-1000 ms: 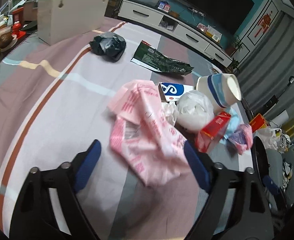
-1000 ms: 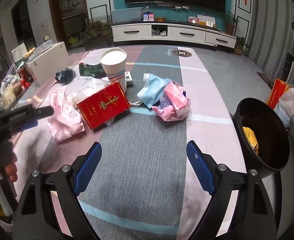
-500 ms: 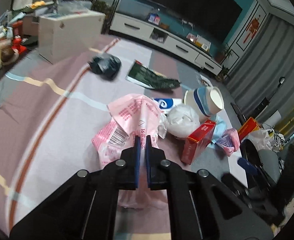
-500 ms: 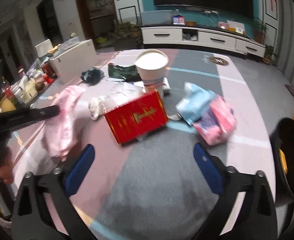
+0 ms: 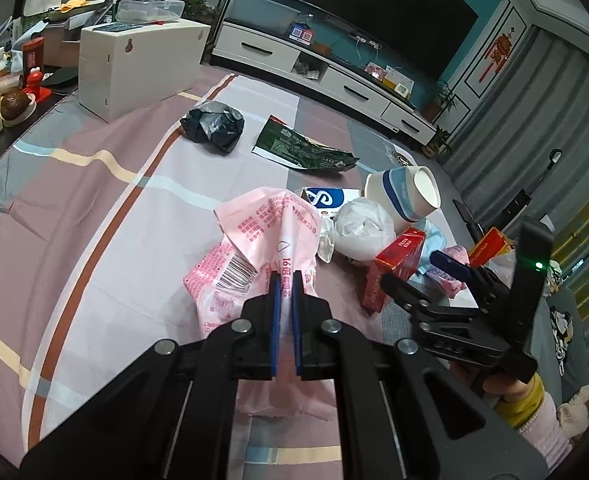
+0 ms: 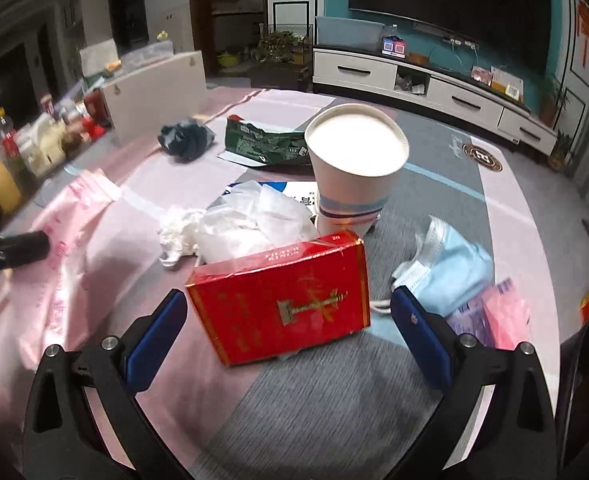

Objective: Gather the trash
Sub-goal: 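Grasp the pink plastic bag with the left tool while the right tool grasps the red cigarette box, then carry the pink bag and red box to the black bin and release them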

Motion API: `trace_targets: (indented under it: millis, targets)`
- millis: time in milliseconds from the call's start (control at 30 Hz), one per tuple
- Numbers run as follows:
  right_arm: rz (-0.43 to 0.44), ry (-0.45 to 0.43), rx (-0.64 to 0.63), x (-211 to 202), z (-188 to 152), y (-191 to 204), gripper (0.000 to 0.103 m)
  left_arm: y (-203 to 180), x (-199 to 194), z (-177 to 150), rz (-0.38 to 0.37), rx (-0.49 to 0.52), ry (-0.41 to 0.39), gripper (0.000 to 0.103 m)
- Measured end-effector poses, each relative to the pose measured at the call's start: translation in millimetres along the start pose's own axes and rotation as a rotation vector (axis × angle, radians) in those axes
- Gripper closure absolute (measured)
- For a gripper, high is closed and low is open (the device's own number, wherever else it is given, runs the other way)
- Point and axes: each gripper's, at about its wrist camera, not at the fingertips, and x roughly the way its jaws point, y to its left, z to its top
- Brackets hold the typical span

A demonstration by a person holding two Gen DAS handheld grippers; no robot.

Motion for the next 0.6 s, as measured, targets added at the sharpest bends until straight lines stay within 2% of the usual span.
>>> trace_targets:
  millis: [267,300,467,600]
  targets:
    - [-0.062,0.037,-0.039,21.3,0.2,1.5,0.005,-3.6,4.7,-2.1,0.002,0.015,0.014,0.097]
    - [-0.056,0.035,-0.031,20.1,-0.6,0.4,0.013,-4.4,4.3,-2.1,0.003,0.018,0.013,0.097]
    - [-0.039,0.007,0.012,-4.6,-10.6,-2.6,0.013,-11.7,1.2,-2.0,-0.010,0.038,0.011,0.097]
    - [-0.020,-0.037,0.028,-40.2,-28.7,0.0,0.013,-22.6,-2.2,-4.5,-0.029,0.064,0.014,0.097]
